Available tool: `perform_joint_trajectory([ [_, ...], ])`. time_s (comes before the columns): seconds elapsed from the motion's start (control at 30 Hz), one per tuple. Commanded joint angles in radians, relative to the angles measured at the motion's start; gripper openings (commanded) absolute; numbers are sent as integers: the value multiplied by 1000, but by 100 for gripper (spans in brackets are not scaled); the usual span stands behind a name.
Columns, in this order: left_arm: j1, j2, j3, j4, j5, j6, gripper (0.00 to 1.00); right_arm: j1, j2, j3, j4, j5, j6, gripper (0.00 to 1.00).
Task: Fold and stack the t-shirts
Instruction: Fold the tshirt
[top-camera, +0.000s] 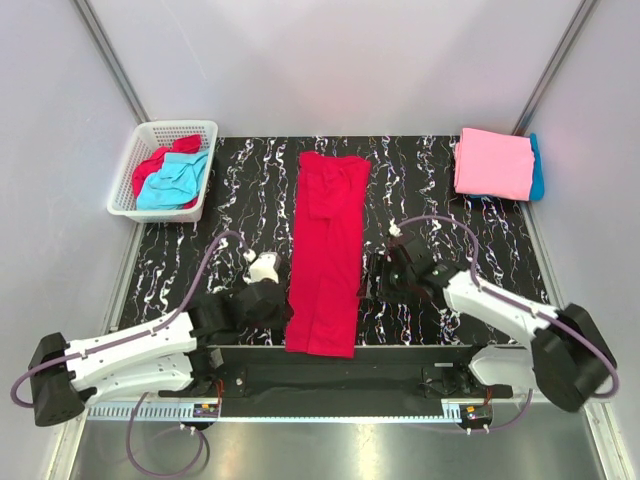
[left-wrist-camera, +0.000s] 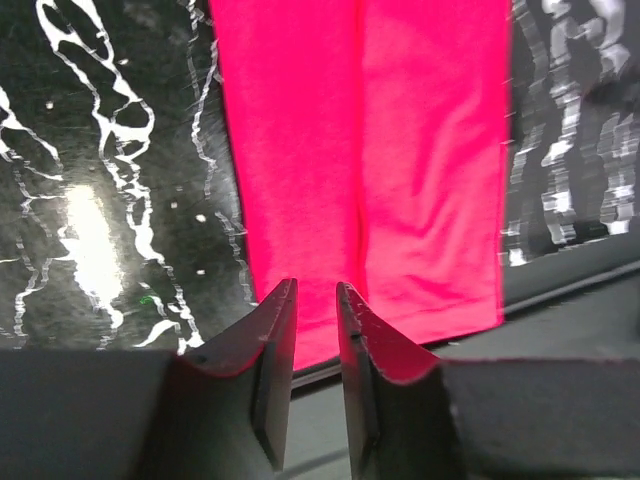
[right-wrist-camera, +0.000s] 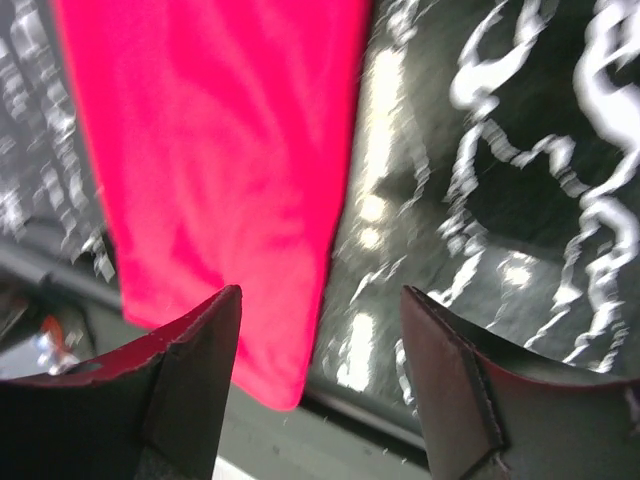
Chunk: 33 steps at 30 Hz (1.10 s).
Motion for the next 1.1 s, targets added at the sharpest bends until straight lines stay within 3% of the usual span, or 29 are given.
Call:
perform_joint_trajectory([
  [0.0, -2, -21, -35, 1, 18, -69, 28, 39, -114, -64, 63, -71, 41, 70],
  [0.23, 2, -39, -112, -1, 103, -149, 32, 184, -179, -179, 156, -98, 115, 66],
  [0.63, 79, -246, -321, 91, 345, -252, 38, 419, -61, -167, 228, 40, 207, 66],
  [1.07, 85, -203, -338, 182, 400, -224, 44, 444, 19, -151, 264, 53, 207, 70],
])
